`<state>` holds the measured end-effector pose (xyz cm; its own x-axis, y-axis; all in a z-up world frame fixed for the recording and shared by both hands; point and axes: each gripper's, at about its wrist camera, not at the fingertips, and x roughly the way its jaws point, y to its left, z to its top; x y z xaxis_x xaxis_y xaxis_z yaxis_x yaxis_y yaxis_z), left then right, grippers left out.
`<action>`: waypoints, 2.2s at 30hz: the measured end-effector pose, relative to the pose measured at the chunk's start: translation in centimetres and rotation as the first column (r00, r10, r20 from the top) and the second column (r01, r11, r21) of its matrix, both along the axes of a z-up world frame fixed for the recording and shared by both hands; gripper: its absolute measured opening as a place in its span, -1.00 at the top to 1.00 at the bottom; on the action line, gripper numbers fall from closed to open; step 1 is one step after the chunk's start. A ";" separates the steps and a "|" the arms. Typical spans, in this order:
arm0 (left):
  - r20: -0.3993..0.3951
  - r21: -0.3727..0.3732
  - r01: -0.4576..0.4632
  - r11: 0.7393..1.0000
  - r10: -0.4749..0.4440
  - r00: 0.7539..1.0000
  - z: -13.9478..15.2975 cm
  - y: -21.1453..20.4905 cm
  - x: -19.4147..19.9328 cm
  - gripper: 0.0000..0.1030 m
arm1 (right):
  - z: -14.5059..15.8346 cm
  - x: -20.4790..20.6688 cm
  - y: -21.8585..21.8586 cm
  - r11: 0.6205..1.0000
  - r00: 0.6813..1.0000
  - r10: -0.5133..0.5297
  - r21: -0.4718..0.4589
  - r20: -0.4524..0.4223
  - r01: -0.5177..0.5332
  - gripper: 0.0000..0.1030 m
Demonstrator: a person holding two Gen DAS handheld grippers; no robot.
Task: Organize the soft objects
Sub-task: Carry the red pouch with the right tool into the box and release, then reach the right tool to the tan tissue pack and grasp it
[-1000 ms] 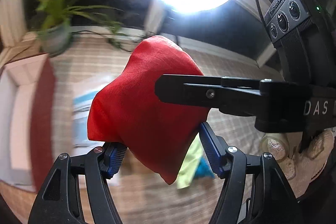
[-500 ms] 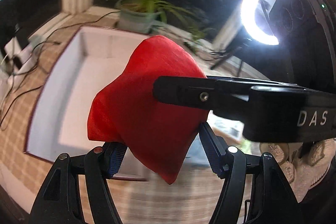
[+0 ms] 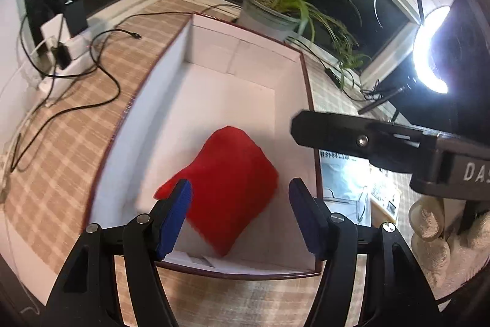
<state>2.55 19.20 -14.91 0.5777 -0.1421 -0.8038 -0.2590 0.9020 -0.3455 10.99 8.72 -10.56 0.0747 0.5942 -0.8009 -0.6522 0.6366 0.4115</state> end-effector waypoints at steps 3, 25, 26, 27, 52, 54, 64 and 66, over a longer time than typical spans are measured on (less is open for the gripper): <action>0.021 0.000 -0.024 1.000 0.024 0.999 0.5 0.4 -0.8 -0.25 | 0.1 -0.1 -0.3 1.000 1.000 0.000 0.004 0.007 0.000 -0.04; 0.083 -0.090 0.031 0.995 -0.023 0.996 1.7 -12.5 -2.4 -0.26 | 1.3 1.5 -16.4 0.998 0.989 -0.056 -0.010 0.134 0.058 -0.22; 0.086 -0.095 0.036 0.995 -0.028 0.996 1.7 -13.4 -2.4 -0.26 | 1.2 1.6 -17.0 0.998 0.989 -0.055 -0.017 0.139 0.058 -0.24; 0.087 -0.103 0.045 0.994 -0.036 0.996 1.7 -14.6 -2.2 -0.26 | 1.1 1.8 -17.7 0.998 0.988 -0.050 -0.029 0.147 0.055 -0.24; -0.087 -0.200 0.062 0.978 -0.081 0.993 -4.4 -27.6 3.9 -0.29 | -7.7 8.7 -26.4 0.996 0.986 0.035 -0.078 -0.162 -0.048 -0.30; -0.093 -0.194 0.058 0.979 -0.077 0.993 -4.6 -27.7 4.1 -0.29 | -8.2 8.7 -26.2 0.995 0.984 0.047 -0.082 -0.171 -0.062 -0.30; -0.139 -0.194 0.019 0.981 -0.046 0.989 -6.2 -27.9 5.4 -0.29 | -10.4 9.0 -25.0 0.988 0.975 0.087 -0.107 -0.206 -0.110 -0.29; -0.143 -0.190 0.017 0.982 -0.045 0.989 -6.4 -28.0 5.8 -0.28 | -10.7 9.0 -24.9 0.988 0.973 0.088 -0.110 -0.212 -0.113 -0.25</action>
<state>8.34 -8.83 -21.31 0.4490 -0.3147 -0.8363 -0.2919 0.8329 -0.4701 20.03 -16.19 -21.29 -0.1545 0.4886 -0.8587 -0.6244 0.6253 0.4681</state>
